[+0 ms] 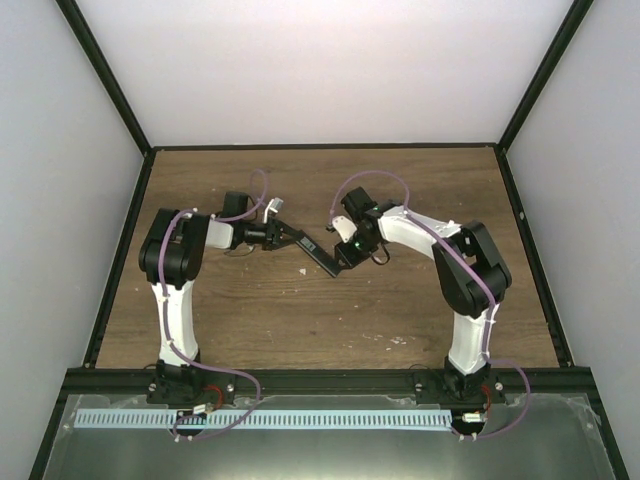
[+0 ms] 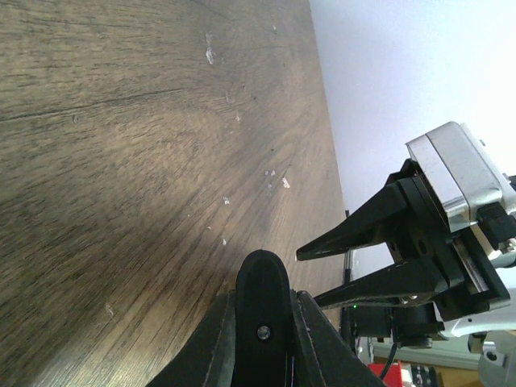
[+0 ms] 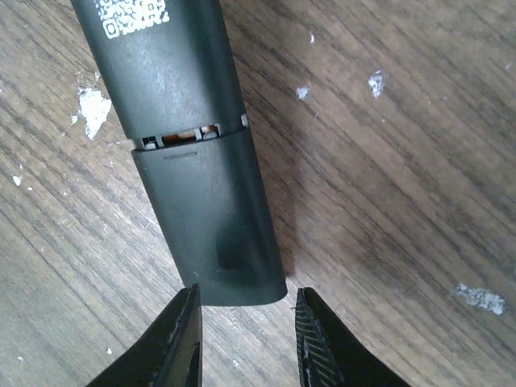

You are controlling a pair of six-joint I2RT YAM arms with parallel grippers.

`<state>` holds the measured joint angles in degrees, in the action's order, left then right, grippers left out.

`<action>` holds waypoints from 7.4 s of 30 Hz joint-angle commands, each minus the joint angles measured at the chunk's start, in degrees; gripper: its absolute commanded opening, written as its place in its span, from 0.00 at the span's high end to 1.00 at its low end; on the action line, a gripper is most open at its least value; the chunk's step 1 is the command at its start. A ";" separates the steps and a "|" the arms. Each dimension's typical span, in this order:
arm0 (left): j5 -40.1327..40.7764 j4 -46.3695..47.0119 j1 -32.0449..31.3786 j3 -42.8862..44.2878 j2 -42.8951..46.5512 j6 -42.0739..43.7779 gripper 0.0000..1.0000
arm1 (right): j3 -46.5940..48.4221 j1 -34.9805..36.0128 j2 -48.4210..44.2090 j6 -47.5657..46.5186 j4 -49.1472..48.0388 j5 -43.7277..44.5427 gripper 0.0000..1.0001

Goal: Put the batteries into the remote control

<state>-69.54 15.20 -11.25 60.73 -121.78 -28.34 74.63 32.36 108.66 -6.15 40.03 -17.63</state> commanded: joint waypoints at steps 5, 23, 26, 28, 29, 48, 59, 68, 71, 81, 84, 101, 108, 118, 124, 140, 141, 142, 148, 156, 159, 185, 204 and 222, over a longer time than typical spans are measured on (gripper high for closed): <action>2.34 -1.05 -0.28 0.93 -1.45 3.29 1.00 | -1.27 0.16 -2.57 1.87 -0.41 -1.60 0.74; 2.80 -0.57 -0.30 0.66 -1.27 2.79 1.00 | -1.46 0.33 0.37 1.93 -1.53 -0.52 0.75; 2.98 -0.35 -0.35 0.59 -1.27 2.61 1.00 | -1.29 0.63 0.43 1.98 -1.87 0.66 0.75; 2.96 -0.35 -0.33 0.57 -1.19 2.52 1.00 | -1.24 0.77 0.52 1.93 -2.52 1.04 0.75; 3.00 -0.35 -0.28 0.56 -1.26 2.50 1.00 | -1.16 0.82 0.70 1.89 -2.74 1.24 0.75; 3.00 -0.70 -0.31 0.69 -1.35 2.76 1.00 | -0.36 2.09 4.87 1.68 -4.25 2.37 0.79; 2.69 -1.09 -0.34 1.06 -1.36 3.02 1.00 | 0.78 2.01 6.93 1.40 -5.78 0.82 0.80; 1.29 -2.64 -0.61 1.73 -1.49 4.23 1.00 | 1.18 1.27 8.00 1.93 -7.43 0.07 0.81; -0.87 -5.24 -1.06 2.90 -1.81 6.29 1.00 | 0.96 0.60 8.21 1.89 -7.85 -0.35 0.81; -2.05 -24.18 -4.07 9.47 -3.86 20.09 1.00 | 2.45 0.29 9.19 1.41 -7.82 0.73 0.81; -2.75 -26.19 -4.44 10.23 -4.34 21.64 1.00 | 2.73 -0.04 9.32 1.48 -8.06 0.95 0.81; -3.92 -35.02 -5.89 13.57 -6.25 28.32 1.00 | 7.13 -1.31 10.93 1.90 -8.91 2.49 0.82; -4.50 -35.57 -5.89 13.88 -6.53 28.75 1.00 | 7.62 -1.42 10.88 2.71 -10.27 2.29 0.82; -4.93 -36.28 -6.20 14.31 -6.91 29.32 1.00 | 8.76 -1.48 11.19 2.99 -12.48 3.98 0.83; -4.77 -37.32 -6.51 14.81 -7.03 30.05 1.00 | 10.11 -1.68 11.66 2.97 -13.09 4.50 0.83; -4.63 -37.36 -6.60 14.91 -6.80 30.05 1.00 | 9.50 -2.36 6.30 3.93 -16.01 2.65 0.76; -4.78 -37.42 -6.60 14.95 -6.65 30.08 1.00 | 9.21 -2.59 5.00 4.21 -16.43 2.15 0.75; -5.01 -37.31 -6.60 14.95 -6.54 30.05 1.00 | 9.22 -2.78 3.79 4.42 -16.55 1.73 0.73; -6.68 -36.36 -6.60 15.55 -4.91 28.51 1.00 | 8.83 -4.86 -3.02 5.87 -15.69 1.26 0.60; -8.25 -35.48 -6.60 15.43 -0.56 26.89 1.00 | 3.06 -7.63 -11.12 3.25 -7.74 -1.99 0.51; -9.27 -35.05 -6.60 15.67 0.97 25.94 1.00 | -3.23 -7.75 -15.55 2.06 -7.17 -8.98 0.44; -12.27 -44.38 -7.39 14.63 10.59 30.00 1.00 | -4.98 -7.75 -9.70 -9.40 -0.92 -40.72 0.51; -12.55 -45.08 -7.56 15.02 11.07 30.85 1.00 | -2.82 -7.23 -6.90 -11.01 1.54 -43.04 0.92; -5.61 -31.15 -5.96 9.18 12.98 21.88 0.47 | -2.59 -7.13 -5.48 -9.26 1.07 -36.14 0.99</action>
<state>-78.48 -26.35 -18.59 74.17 -112.07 -0.12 69.82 25.10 102.72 -15.81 41.52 -57.84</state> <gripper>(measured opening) 0.510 0.079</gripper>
